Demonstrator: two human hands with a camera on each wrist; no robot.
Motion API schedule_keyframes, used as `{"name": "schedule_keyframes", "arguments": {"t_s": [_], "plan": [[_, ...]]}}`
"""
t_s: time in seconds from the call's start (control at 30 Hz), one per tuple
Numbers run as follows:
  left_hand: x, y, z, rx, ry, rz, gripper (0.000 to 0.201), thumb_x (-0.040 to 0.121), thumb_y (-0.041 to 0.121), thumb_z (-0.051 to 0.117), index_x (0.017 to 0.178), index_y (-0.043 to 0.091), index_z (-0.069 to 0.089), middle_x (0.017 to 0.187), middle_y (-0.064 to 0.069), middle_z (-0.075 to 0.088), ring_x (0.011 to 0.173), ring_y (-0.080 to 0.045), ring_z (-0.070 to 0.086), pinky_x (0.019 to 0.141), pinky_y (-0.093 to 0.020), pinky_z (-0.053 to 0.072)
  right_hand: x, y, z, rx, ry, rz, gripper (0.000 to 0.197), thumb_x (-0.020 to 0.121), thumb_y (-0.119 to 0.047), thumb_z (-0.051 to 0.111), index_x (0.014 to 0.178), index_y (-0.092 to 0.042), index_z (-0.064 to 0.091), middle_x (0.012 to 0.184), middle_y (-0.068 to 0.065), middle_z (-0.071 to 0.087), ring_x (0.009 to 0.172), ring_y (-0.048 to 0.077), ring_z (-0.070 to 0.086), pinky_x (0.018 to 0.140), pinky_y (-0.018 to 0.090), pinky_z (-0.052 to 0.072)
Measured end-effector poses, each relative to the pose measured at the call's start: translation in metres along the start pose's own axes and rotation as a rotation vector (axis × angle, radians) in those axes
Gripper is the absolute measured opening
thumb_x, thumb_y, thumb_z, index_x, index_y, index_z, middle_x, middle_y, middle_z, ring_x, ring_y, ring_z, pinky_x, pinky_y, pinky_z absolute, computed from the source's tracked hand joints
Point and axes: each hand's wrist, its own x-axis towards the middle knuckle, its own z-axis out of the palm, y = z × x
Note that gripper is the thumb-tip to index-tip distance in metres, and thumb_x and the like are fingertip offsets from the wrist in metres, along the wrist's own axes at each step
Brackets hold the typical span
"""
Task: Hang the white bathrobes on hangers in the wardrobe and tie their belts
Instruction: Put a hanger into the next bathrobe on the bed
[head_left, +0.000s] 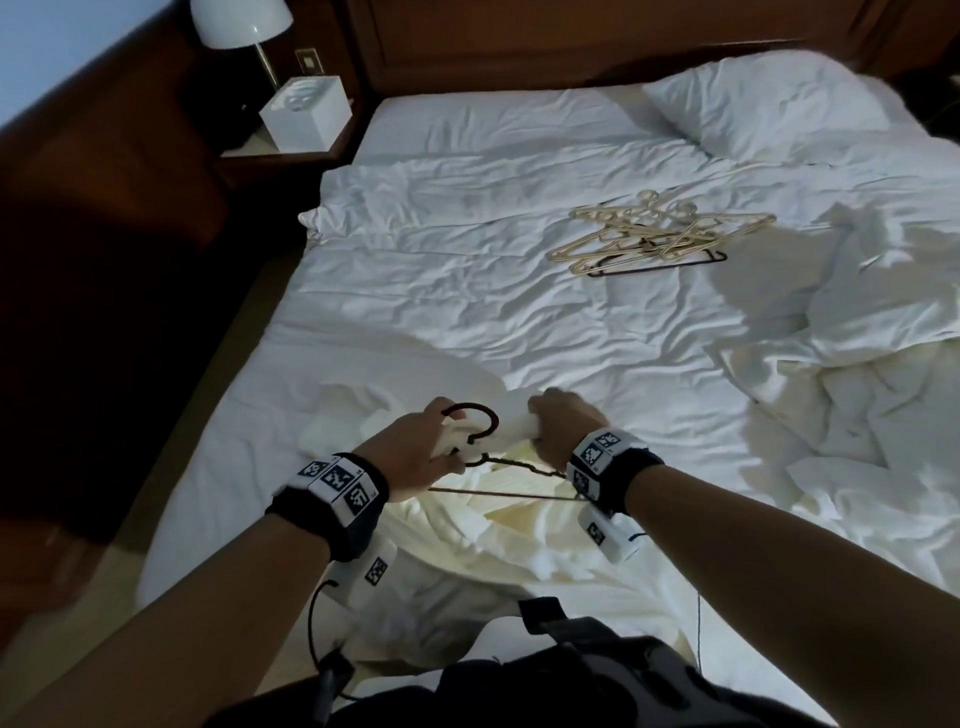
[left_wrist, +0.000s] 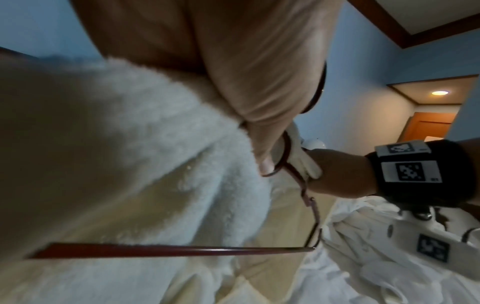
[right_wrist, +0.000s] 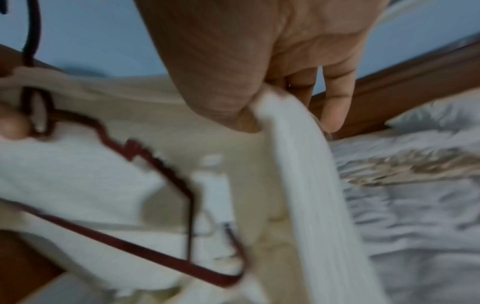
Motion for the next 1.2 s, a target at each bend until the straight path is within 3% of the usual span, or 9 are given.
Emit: {"name": "schedule_keyframes", "arguments": {"t_s": [0.27,0.4,0.47,0.57,0.67,0.8,0.9,1.1,1.2], "plan": [[-0.009,-0.037,-0.027,0.122,0.293,-0.138,0.029,0.098,0.023,0.051,0.124,0.01,0.051,0.105,-0.015,0.064,0.096,-0.035,0.061,0.073,-0.03,0.039,0.003,0.049,-0.048,-0.095,0.097,0.218,0.026,0.082,-0.009,0.05,0.105,-0.018,0.057,0.106,0.006,0.056,0.11,0.03,0.052,0.083,0.039,0.049],[0.002,-0.04,-0.037,-0.129,0.464,-0.239,0.014,0.096,0.028,0.053,0.096,0.015,0.048,0.076,-0.008,0.056,0.08,-0.034,0.061,0.066,-0.028,0.036,-0.03,-0.007,-0.013,0.054,-0.192,-0.051,0.051,0.085,-0.018,0.058,0.135,-0.011,0.047,0.132,0.006,0.053,0.124,0.029,0.051,0.105,0.037,0.041],[0.004,-0.035,-0.044,-0.093,0.466,-0.059,0.02,0.096,0.032,0.053,0.097,0.012,0.052,0.069,0.0,0.056,0.074,-0.032,0.06,0.061,-0.028,0.035,-0.044,-0.033,0.008,0.146,-0.315,-0.238,0.042,0.083,-0.032,0.067,0.12,-0.017,0.055,0.113,0.001,0.056,0.103,0.025,0.06,0.095,0.039,0.049],[0.002,-0.026,-0.056,-0.133,0.367,0.229,0.03,0.096,0.028,0.055,0.125,0.022,0.057,0.096,0.02,0.062,0.082,-0.004,0.058,0.07,-0.001,0.035,-0.032,-0.05,0.011,0.281,0.178,-0.225,0.044,0.079,-0.053,0.061,0.107,-0.019,0.054,0.102,-0.001,0.047,0.088,0.022,0.054,0.08,0.042,0.051],[0.002,-0.027,-0.062,-0.101,0.294,0.36,0.041,0.098,0.024,0.053,0.135,0.041,0.047,0.121,0.041,0.045,0.104,0.014,0.05,0.085,0.004,0.029,-0.011,-0.06,-0.017,0.211,0.63,-0.124,0.064,0.075,-0.061,0.061,0.119,-0.016,0.053,0.114,0.006,0.048,0.107,0.026,0.047,0.093,0.04,0.042],[-0.002,-0.022,-0.067,-0.206,0.281,0.413,0.038,0.1,0.027,0.052,0.132,0.045,0.047,0.119,0.049,0.045,0.108,0.022,0.048,0.089,-0.001,0.034,0.0,-0.074,-0.043,0.054,0.313,-0.072,0.065,0.075,-0.084,0.041,0.105,-0.029,0.058,0.101,-0.005,0.063,0.099,0.021,0.058,0.085,0.036,0.047],[-0.007,-0.027,-0.063,-0.147,0.355,0.463,0.021,0.098,0.017,0.052,0.117,0.014,0.06,0.113,0.011,0.065,0.104,-0.007,0.061,0.086,-0.016,0.043,0.003,-0.085,-0.047,0.067,0.16,-0.049,0.063,0.077,-0.084,0.028,0.094,-0.03,0.056,0.09,-0.008,0.064,0.09,0.019,0.061,0.072,0.033,0.047],[-0.007,-0.073,-0.065,0.028,0.437,0.145,0.023,0.084,0.016,0.046,0.1,0.008,0.061,0.093,-0.008,0.059,0.087,-0.026,0.057,0.076,-0.029,0.043,-0.002,-0.076,-0.061,-0.05,0.238,0.021,0.061,0.079,-0.081,0.035,0.08,-0.024,0.058,0.082,-0.005,0.065,0.083,0.022,0.062,0.065,0.03,0.045],[-0.007,-0.087,-0.063,0.16,0.272,-0.107,0.007,0.086,0.017,0.051,0.092,0.016,0.047,0.085,-0.002,0.051,0.081,-0.027,0.055,0.069,-0.034,0.043,-0.008,-0.06,-0.071,-0.114,0.241,0.051,0.06,0.079,-0.082,0.035,0.075,-0.025,0.055,0.081,-0.003,0.063,0.083,0.023,0.063,0.064,0.029,0.043]]}}
